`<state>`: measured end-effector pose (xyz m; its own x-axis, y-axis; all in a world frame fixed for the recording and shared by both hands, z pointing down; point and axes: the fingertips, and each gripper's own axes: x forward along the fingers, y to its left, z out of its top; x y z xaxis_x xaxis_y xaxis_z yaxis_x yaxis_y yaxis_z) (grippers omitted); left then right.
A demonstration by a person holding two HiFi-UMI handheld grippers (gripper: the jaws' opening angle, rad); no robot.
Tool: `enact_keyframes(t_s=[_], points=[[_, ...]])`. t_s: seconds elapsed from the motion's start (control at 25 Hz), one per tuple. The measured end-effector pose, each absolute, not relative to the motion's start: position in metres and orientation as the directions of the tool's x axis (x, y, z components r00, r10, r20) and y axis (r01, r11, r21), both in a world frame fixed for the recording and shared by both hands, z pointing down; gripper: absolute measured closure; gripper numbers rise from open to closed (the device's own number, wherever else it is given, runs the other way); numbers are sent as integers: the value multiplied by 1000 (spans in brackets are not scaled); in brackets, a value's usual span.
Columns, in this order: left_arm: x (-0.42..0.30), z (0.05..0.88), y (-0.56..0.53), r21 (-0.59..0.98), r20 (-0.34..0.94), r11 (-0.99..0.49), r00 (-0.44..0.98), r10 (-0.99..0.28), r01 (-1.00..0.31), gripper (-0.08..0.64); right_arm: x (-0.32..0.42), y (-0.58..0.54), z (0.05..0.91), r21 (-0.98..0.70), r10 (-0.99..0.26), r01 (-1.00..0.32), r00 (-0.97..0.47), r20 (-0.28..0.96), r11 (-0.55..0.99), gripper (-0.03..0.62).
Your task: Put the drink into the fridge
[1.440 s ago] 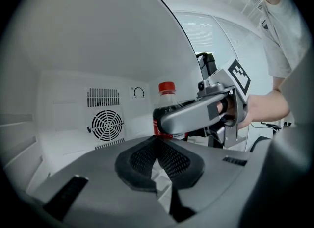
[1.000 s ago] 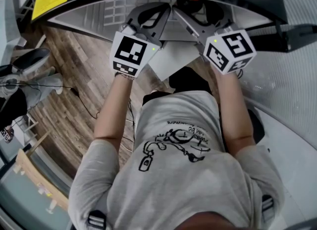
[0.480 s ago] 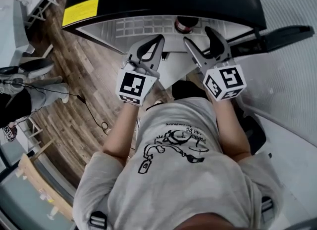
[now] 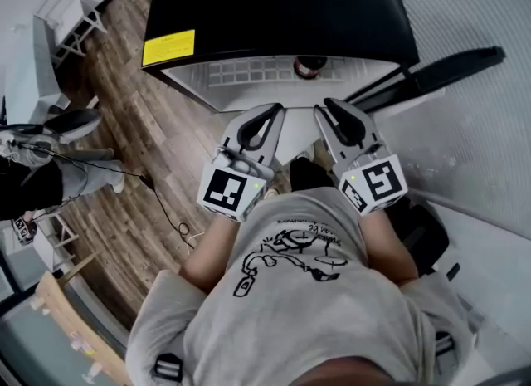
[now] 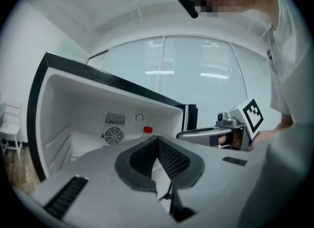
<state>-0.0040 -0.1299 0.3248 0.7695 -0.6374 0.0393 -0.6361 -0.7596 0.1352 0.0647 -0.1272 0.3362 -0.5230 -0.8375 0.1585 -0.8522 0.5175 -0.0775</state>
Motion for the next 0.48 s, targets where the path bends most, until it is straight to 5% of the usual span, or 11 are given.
enact_keyframes(t_s=[0.48], points=[[-15, 264, -73, 167, -53, -778, 782, -621, -606, 558, 18, -74, 267, -85, -796, -800, -600, 83, 594, 537]])
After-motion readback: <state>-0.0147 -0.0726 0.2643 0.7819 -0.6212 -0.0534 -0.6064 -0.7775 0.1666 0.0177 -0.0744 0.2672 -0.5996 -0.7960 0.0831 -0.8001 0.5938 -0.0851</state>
